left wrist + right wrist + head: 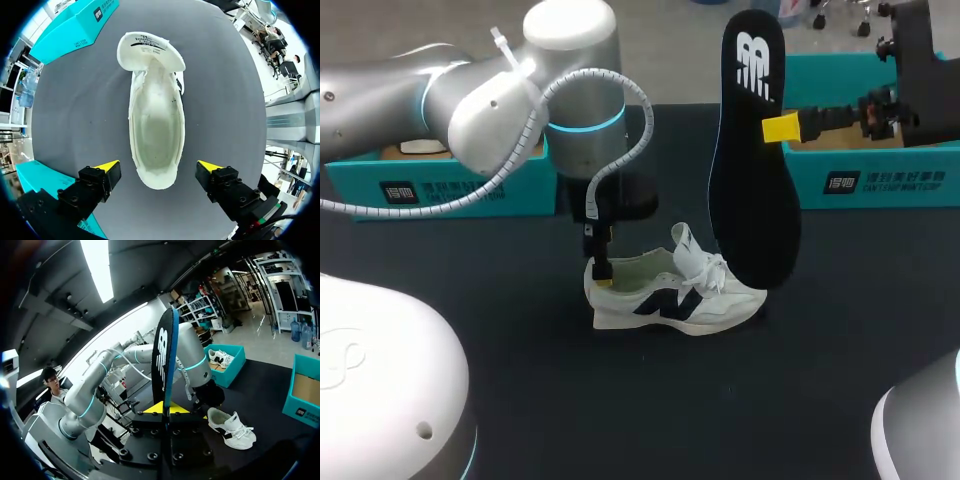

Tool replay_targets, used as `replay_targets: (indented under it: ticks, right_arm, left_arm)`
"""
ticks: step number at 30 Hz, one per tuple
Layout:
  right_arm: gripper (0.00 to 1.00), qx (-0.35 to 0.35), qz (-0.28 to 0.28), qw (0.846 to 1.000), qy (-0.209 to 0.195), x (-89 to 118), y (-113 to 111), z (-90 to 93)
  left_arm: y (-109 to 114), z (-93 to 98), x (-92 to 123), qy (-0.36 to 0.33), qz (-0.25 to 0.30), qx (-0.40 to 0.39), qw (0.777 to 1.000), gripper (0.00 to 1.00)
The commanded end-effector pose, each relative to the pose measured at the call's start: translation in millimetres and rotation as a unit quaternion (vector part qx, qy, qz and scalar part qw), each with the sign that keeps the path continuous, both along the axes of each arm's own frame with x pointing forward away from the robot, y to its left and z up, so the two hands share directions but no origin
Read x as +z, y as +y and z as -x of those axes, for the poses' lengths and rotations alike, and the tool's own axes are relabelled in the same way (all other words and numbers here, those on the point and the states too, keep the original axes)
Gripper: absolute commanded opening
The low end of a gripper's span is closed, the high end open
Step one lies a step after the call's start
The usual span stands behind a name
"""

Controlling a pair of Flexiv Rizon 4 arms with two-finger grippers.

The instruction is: Take the shoe out of the shoebox, open the shoe tongue, remove and reinsert the insole, then place the shoe into the shoebox

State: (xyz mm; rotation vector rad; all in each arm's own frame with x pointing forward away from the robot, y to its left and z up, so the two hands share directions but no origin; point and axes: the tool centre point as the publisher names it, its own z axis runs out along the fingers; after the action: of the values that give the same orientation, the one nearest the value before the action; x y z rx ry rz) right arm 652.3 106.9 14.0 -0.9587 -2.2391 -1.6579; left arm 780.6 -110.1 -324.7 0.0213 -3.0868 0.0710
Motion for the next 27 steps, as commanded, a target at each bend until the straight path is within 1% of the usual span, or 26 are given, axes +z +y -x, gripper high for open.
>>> replay_targets:
  ticks: [1,6,8,10,12,18,22,27]
  right_arm:
    - [0.00,0.001,0.001,1.000,0.001,1,3,-3.0]
    - [0.00,0.001,0.001,1.000,0.001,1,3,-3.0]
    - [0.00,0.001,0.001,1.000,0.001,1,3,-3.0]
    - [0.00,0.001,0.001,1.000,0.001,1,3,-3.0]
    - [0.00,0.001,0.001,1.000,0.001,1,3,-3.0]
    - [0.00,0.001,0.001,1.000,0.001,1,3,-3.0]
    - [0.00,0.001,0.001,1.000,0.001,1,3,-3.0]
    - [0.00,0.001,0.001,1.000,0.001,1,3,-3.0]
  left_arm:
    - [-6,-4.3,-5,-0.012,-0.005,0.001,1.000,1.00]
    - [-17,-17.1,-11,-0.021,0.013,-0.014,1.000,1.00]
    - [-23,-23.3,-13,-0.022,0.012,-0.013,1.000,1.00]
    - [-29,-29.9,-14,-0.012,0.032,-0.028,0.999,1.00]
    - [-34,-35.5,-15,-0.023,0.026,-0.025,0.999,1.00]
    - [-54,-52.5,-24,-0.022,0.029,-0.035,0.999,1.00]
    - [-70,-53.2,-30,-0.020,0.029,-0.057,0.998,1.00]
    - [-85,-50.3,-40,-0.017,0.031,-0.064,0.997,1.00]
